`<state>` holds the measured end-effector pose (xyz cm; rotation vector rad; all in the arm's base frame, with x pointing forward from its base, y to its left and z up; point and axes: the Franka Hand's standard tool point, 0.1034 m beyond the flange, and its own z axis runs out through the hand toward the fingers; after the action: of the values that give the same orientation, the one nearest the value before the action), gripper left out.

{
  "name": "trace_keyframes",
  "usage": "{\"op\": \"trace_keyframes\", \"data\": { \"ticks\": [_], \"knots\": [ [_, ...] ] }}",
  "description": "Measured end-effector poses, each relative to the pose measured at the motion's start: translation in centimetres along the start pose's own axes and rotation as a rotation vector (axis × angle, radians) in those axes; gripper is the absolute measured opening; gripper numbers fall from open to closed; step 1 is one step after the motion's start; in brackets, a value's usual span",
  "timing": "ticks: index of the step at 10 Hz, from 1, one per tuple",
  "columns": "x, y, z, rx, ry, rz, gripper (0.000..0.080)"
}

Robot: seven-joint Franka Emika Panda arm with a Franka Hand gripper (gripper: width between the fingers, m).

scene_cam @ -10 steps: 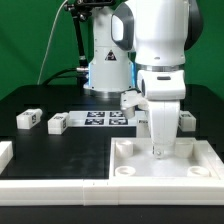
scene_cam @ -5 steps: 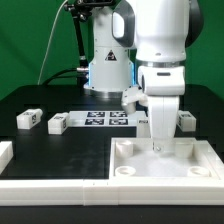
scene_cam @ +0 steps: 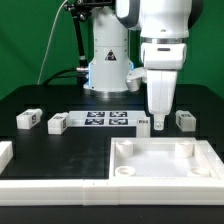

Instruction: Assemble one leg

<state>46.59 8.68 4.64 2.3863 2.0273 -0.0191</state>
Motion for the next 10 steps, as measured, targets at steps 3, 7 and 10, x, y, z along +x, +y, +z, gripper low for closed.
{"op": "trace_keyframes", "data": {
  "ticks": [3, 7, 10],
  "knots": [
    [0.1, -0.1, 0.0, 0.002, 0.002, 0.231, 0.0649],
    [0.3, -2.3, 0.6, 0.03, 0.037, 0.829, 0.0649],
    [3.3, -4.1, 0.8, 0.064, 0.04, 1.208, 0.0649]
  ]
}}
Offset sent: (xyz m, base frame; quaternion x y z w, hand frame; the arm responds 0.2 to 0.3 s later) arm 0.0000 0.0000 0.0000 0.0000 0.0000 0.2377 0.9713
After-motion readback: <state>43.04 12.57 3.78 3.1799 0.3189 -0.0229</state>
